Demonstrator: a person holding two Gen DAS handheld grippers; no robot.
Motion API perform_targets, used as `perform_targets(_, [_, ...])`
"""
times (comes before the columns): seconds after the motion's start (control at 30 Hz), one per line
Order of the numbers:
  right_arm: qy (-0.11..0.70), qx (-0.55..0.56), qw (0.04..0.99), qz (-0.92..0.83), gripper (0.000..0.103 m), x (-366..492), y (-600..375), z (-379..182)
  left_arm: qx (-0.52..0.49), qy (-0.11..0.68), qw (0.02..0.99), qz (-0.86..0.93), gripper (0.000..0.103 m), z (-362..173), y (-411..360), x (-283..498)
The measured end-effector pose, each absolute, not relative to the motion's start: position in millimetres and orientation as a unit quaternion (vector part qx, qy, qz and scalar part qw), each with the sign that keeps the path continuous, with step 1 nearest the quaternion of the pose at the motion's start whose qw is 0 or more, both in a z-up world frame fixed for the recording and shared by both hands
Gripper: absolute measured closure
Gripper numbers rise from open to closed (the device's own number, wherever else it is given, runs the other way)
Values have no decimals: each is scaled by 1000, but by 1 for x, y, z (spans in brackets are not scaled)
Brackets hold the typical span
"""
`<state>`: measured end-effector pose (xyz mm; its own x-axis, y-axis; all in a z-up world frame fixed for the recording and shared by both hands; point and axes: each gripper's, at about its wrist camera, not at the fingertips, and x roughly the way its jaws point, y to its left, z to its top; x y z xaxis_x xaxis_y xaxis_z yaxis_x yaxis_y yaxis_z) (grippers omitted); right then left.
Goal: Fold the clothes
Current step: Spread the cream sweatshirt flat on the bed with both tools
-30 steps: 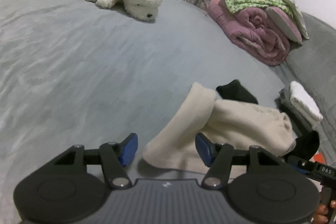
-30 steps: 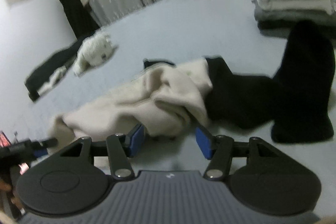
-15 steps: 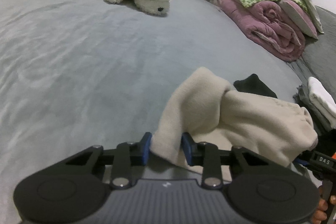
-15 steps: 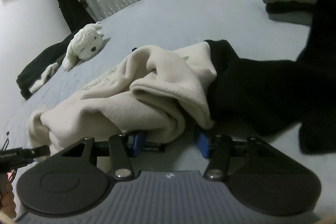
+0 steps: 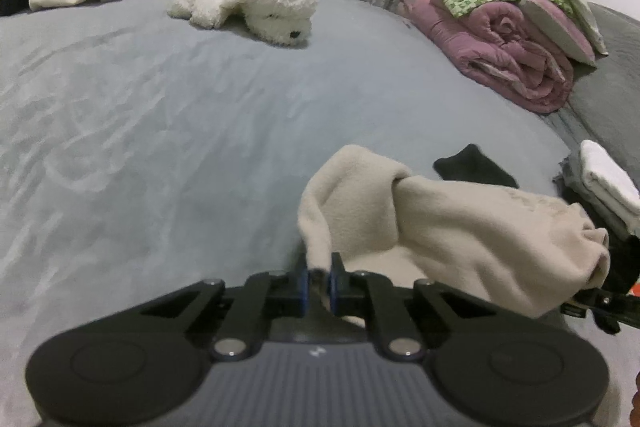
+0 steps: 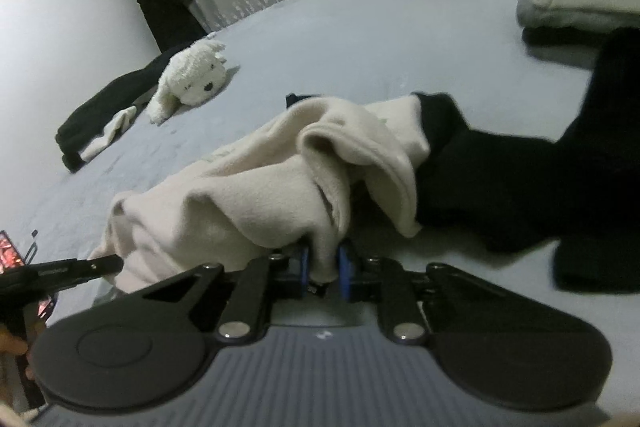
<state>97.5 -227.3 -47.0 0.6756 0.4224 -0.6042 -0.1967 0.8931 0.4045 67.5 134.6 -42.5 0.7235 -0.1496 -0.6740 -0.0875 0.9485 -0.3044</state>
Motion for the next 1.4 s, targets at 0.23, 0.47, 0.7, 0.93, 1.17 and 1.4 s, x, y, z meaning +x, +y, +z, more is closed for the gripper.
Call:
perform_targets(0.23, [339,179,907,173,86,61,-260,-10,-159,352,921,-46,94,-12,132,40])
perform_targets(0.47, [304,198,914,182,86,19,-286,23,-159,329,927,-79,95,14,128,3])
perform_targets(0.7, [313,239,904,165,86,-9,-318,35,-189,353,905,-144,95,32,127,-31])
perform_targets(0.93, [323,270,894,149,86,-35,-353,34,-170,403,878,-196,95,25,120,-52])
perform_targets(1.17, [385,229,885,127,86,-31,-352,10,-103,494,833,-225,94,-13,102,-43])
perform_targets(1.4, [427,170,881,109,75,-19,-337,-6,-19,541,814,-212,40,-38,87,-44])
